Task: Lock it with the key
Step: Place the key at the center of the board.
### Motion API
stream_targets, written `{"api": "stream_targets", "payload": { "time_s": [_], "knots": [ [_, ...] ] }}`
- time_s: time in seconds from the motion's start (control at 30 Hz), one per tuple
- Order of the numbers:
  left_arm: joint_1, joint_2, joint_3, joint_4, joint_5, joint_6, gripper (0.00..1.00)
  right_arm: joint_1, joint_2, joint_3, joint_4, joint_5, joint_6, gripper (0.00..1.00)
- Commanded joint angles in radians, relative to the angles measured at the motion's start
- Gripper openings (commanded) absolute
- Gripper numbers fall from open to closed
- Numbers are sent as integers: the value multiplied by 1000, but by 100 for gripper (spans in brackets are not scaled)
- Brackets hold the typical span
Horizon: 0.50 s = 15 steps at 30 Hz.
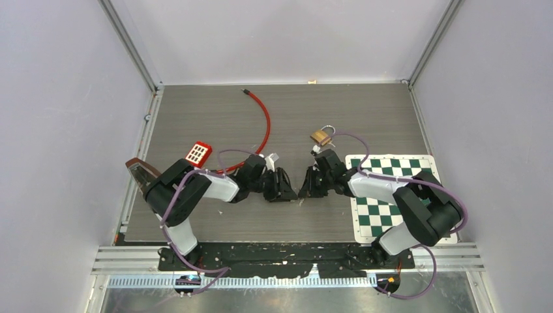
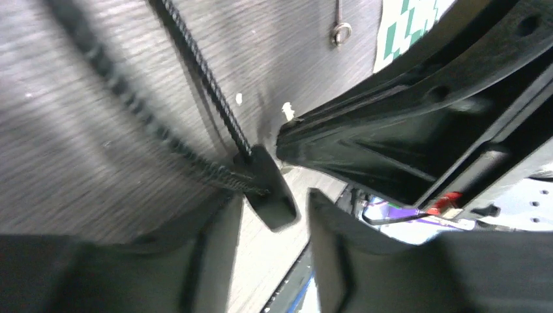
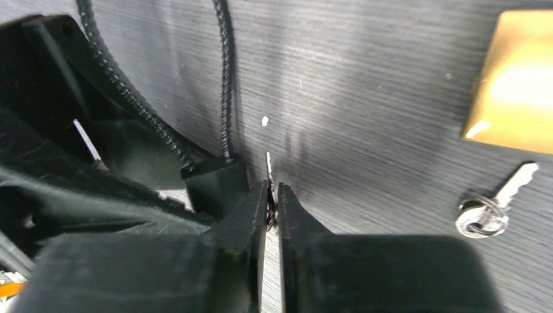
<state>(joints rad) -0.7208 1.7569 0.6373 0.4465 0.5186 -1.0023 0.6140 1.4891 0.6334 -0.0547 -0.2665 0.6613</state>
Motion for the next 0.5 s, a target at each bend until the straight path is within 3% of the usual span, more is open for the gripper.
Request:
{"api": "stream_targets", "payload": {
  "time_s": [0.0,0.07,0.13,0.2,0.33,0.47],
  "knots": [
    [-6,-48,-29,-27,-32,1,56,13,-2,24,3,-17,21,21],
    [-6,-105,-23,-140,-84,57,71,13,-27,52,-38,20,13,38],
    [-6,-173,-4,-266,-145,113,77,13,-56,93,-87,66,0,57],
    [-6,-242,24,-390,-215,174,81,12,-79,132,-135,111,-11,64],
    [-6,-362,83,-599,-368,274,87,12,-99,194,-180,161,-28,67],
    [10,-457,111,-706,-508,354,89,11,-83,241,-187,181,-28,67]
  ]
}}
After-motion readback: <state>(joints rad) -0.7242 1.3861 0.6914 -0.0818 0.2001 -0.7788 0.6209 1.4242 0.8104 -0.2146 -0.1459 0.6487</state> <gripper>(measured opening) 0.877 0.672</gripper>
